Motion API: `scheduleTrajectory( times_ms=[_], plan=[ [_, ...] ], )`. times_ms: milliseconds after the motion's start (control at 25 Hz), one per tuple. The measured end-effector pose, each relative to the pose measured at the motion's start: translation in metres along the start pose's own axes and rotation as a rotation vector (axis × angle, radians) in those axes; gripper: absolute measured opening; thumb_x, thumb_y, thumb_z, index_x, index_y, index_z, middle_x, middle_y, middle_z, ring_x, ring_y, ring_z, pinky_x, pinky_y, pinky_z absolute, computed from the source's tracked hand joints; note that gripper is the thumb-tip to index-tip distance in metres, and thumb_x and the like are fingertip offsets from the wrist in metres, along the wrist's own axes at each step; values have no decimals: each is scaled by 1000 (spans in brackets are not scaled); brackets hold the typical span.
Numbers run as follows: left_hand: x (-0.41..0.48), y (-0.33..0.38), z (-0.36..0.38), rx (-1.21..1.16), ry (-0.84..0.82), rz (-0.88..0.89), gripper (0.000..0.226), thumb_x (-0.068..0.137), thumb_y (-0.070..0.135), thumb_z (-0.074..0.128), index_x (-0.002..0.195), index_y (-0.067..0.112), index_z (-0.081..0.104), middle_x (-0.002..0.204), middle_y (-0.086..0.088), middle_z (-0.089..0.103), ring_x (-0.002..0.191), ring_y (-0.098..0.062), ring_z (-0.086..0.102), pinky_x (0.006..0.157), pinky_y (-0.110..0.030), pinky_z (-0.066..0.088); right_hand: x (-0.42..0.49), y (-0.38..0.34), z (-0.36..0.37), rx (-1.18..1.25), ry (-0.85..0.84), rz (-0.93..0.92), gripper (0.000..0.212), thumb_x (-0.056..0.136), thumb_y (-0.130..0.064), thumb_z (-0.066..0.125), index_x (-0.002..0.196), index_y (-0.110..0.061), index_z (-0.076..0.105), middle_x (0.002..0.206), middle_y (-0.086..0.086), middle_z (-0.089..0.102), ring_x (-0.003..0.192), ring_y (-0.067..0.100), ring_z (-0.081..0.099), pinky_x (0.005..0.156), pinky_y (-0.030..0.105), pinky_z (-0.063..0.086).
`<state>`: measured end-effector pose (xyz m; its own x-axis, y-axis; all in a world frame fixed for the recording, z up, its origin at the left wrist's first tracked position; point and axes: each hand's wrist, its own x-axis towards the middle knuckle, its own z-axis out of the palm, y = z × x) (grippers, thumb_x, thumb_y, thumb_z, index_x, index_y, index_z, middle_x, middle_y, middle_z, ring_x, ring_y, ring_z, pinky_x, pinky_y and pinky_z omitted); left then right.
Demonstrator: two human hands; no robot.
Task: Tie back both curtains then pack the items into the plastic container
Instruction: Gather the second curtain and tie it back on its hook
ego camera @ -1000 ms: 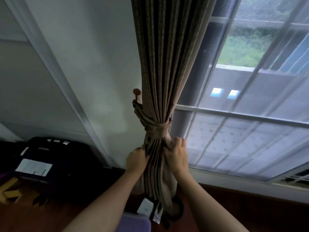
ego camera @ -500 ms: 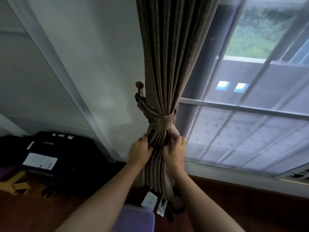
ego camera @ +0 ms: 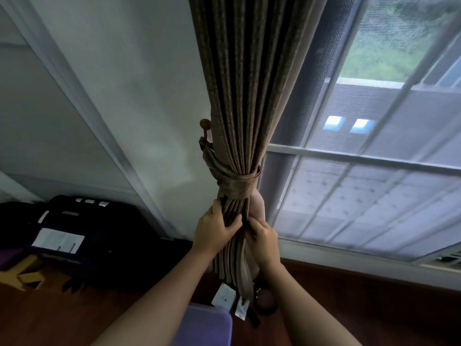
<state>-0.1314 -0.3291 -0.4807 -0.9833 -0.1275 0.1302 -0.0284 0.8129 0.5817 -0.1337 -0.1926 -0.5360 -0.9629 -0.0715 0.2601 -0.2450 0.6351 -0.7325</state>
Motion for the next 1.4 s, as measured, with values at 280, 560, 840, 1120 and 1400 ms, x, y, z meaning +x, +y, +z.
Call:
scheduleTrajectory(
  times_ms=[280,560,840,1120,1400],
  plan=[
    [6,3,-4,188,-133,62,39,94,30,38,107,-3,51,97,-24,66,90,-40,63,75,-39,44,2,-15,7,124,-229,188,21,95,-20,50,105,-10,66,88,-17,54,83,-9,50,81,18,46],
    [4,7,-4,233,-97,24,39,93,37,48,104,0,54,95,-20,68,90,-37,65,75,-39,47,-15,-16,-2,167,-100,128,30,89,-6,51,117,-9,59,114,4,60,105,6,54,96,30,47],
    [-3,8,-9,254,-108,19,29,95,25,47,99,-2,56,92,-22,68,87,-37,64,74,-39,45,30,-19,-17,-19,152,16,33,86,-16,60,118,-8,60,101,9,63,87,25,61,73,37,52],
    [-7,13,-12,198,-113,13,29,95,24,45,95,-2,58,92,-22,68,87,-36,63,71,-37,41,13,-9,15,-99,-109,111,32,81,-19,66,109,-4,61,101,10,57,84,28,60,70,31,45],
    [-3,5,-5,218,-130,41,28,97,23,42,95,-1,57,89,-20,67,82,-34,64,67,-35,41,19,-12,16,-141,-346,145,37,90,-22,55,125,-7,55,122,11,57,102,28,61,92,35,49]
  ],
)
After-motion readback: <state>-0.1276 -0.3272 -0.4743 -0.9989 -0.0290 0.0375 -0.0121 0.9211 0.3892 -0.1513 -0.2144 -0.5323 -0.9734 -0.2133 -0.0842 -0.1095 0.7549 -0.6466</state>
